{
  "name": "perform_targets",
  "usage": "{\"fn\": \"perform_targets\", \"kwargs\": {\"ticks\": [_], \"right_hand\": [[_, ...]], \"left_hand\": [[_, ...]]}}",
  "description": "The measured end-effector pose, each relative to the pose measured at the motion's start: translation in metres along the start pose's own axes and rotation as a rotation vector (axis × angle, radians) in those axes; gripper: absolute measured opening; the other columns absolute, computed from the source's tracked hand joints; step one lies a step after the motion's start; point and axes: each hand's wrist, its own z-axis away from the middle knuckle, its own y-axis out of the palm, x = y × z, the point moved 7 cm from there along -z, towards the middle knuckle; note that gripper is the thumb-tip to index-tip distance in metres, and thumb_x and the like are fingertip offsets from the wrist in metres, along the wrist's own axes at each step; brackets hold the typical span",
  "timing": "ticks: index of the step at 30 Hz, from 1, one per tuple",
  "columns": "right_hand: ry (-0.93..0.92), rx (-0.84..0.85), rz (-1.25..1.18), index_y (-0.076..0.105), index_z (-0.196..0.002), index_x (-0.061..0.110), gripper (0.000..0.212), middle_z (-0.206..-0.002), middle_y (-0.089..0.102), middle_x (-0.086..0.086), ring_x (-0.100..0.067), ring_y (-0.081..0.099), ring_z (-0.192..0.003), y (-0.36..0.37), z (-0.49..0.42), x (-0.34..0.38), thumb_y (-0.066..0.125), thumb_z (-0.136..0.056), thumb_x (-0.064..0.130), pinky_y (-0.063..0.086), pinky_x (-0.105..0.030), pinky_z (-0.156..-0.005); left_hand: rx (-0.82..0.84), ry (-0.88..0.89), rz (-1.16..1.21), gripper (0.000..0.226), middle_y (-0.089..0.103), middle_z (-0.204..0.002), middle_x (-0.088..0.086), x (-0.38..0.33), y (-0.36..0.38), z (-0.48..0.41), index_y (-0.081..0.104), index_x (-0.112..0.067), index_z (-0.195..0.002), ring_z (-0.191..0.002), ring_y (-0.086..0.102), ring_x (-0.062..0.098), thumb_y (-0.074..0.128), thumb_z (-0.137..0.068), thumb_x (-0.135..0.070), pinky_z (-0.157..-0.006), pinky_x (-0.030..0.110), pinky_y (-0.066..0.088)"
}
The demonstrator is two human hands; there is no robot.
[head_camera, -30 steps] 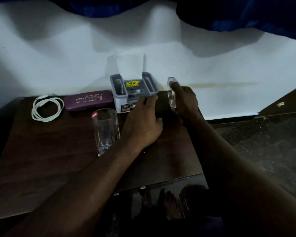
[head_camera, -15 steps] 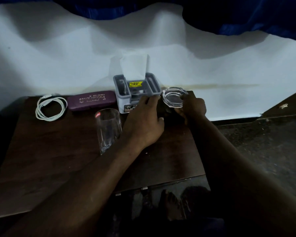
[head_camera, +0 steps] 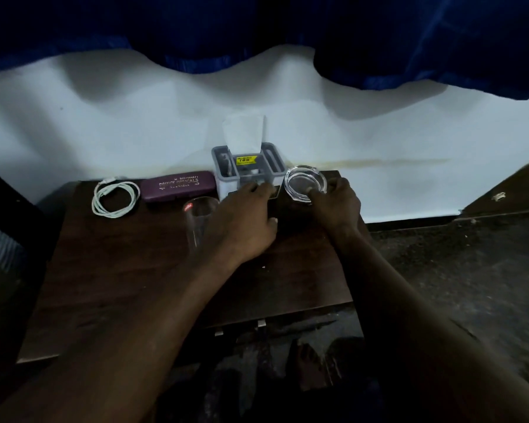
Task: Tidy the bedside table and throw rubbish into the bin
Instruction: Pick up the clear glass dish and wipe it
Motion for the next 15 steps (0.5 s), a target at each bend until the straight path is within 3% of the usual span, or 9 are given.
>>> {"fn": "perform_targets", "kwargs": {"ticks": [2, 5, 8, 10, 12, 15], "right_hand": [[-0.084, 0.021, 0.067, 0.068, -0.115, 0.016, 0.036, -0.112, 0.073, -0.002, -0.023, 0.066, -0.108, -0.002, 0.012, 0.008, 0.073, -0.084, 0.033, 0.041, -0.025, -0.084], [-0.222, 0.095, -0.009, 0.073, -0.107, 0.026, 0.026, -0.106, 0.075, 0.012, -0.008, 0.068, -0.103, -0.004, 0.04, 0.031, 0.075, -0.081, 0.028, 0.045, -0.018, -0.087], [-0.261, 0.226, -0.022, 0.073, -0.103, 0.022, 0.024, -0.103, 0.077, 0.005, -0.011, 0.071, -0.1, 0.001, 0.075, 0.044, 0.079, -0.084, 0.034, 0.052, -0.025, -0.093], [-0.291, 0.299, -0.025, 0.073, -0.103, 0.019, 0.026, -0.1, 0.077, 0.005, -0.007, 0.07, -0.095, 0.011, 0.096, 0.045, 0.082, -0.084, 0.034, 0.052, -0.023, -0.091], [-0.345, 0.338, 0.017, 0.074, -0.104, 0.018, 0.028, -0.102, 0.076, 0.004, -0.009, 0.07, -0.096, 0.023, 0.114, 0.047, 0.083, -0.083, 0.035, 0.052, -0.024, -0.091], [-0.424, 0.39, 0.114, 0.072, -0.106, 0.019, 0.032, -0.106, 0.074, 0.001, -0.012, 0.068, -0.1, 0.04, 0.125, 0.047, 0.083, -0.082, 0.037, 0.052, -0.028, -0.092]], "left_hand": [[-0.028, -0.042, -0.025, 0.045, 0.063, -0.129, -0.004, 0.007, -0.017, 0.008, 0.06, -0.028, -0.133, -0.12, 0.06, 0.025, 0.066, -0.088, -0.033, -0.095, 0.039, 0.049], [-0.102, -0.149, -0.113, 0.045, 0.066, -0.117, 0.008, 0.028, -0.042, 0.016, 0.064, -0.021, -0.124, -0.113, 0.06, 0.035, 0.06, -0.081, -0.033, -0.09, 0.047, 0.055], [0.027, -0.354, -0.192, 0.068, 0.053, -0.132, 0.017, 0.055, -0.044, 0.029, 0.05, -0.022, -0.133, -0.123, 0.048, 0.044, 0.05, -0.072, -0.052, -0.096, 0.053, 0.05], [0.162, -0.404, -0.191, 0.074, 0.044, -0.145, 0.018, 0.06, -0.036, 0.039, 0.041, -0.023, -0.141, -0.131, 0.041, 0.046, 0.053, -0.08, -0.064, -0.102, 0.054, 0.045], [0.281, -0.396, -0.139, 0.084, 0.036, -0.155, 0.018, 0.056, -0.028, 0.049, 0.028, -0.017, -0.154, -0.137, 0.037, 0.045, 0.065, -0.09, -0.056, -0.108, 0.046, 0.04], [0.281, -0.426, -0.02, 0.099, 0.031, -0.163, 0.019, 0.056, -0.024, 0.053, 0.008, -0.015, -0.162, -0.138, 0.044, 0.044, 0.071, -0.09, -0.044, -0.109, 0.04, 0.04]]}}
